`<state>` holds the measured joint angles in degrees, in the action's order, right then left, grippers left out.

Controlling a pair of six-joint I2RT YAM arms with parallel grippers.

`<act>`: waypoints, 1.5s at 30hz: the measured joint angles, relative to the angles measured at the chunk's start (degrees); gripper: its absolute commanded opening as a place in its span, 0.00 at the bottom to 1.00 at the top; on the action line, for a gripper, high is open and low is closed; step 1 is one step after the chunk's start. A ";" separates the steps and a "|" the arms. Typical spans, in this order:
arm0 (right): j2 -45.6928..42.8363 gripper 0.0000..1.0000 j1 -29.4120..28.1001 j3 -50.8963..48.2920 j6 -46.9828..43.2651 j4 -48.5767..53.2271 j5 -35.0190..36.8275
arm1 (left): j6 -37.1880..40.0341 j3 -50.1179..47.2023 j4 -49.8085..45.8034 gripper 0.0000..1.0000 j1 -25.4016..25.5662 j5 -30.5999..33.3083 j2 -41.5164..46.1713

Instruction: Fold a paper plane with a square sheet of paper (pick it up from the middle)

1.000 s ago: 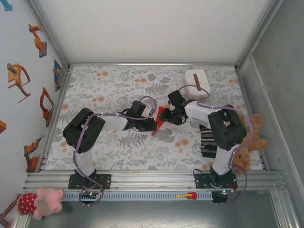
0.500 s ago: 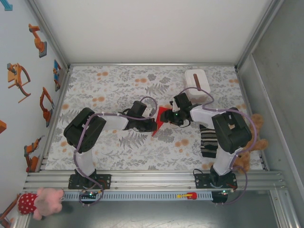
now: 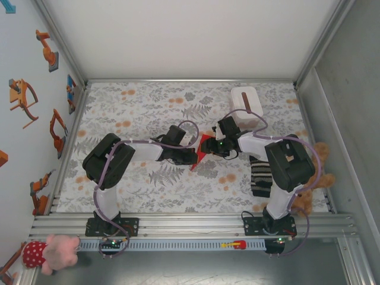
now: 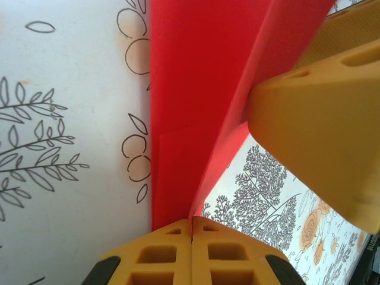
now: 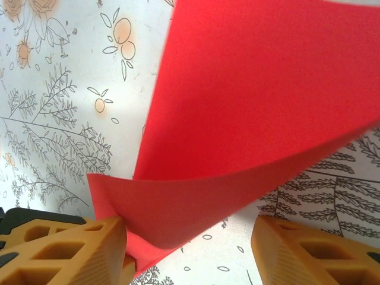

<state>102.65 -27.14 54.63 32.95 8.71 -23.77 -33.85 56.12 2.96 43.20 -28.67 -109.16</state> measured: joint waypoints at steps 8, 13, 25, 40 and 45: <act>1.20 0.48 -0.11 2.03 0.00 3.13 1.44 | 0.17 0.50 -0.57 0.04 0.00 -0.46 -0.37; 1.44 0.40 -0.20 2.23 0.00 3.87 2.67 | 0.17 0.68 -0.79 0.05 0.00 -0.55 -0.44; 2.71 0.28 -0.11 3.41 0.00 6.03 4.00 | 0.63 1.20 -0.94 0.06 0.28 -0.66 -0.87; -0.44 0.43 -0.50 2.27 -0.02 6.23 4.44 | 0.63 2.08 -2.40 0.06 0.24 -0.94 -1.29; -7.82 0.41 0.81 -2.86 -0.02 6.16 3.78 | 0.63 2.19 -2.58 0.06 0.22 -0.96 -1.31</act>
<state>94.83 -26.33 51.77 32.93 14.87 -19.99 -33.21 58.30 0.38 43.42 -29.63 -110.48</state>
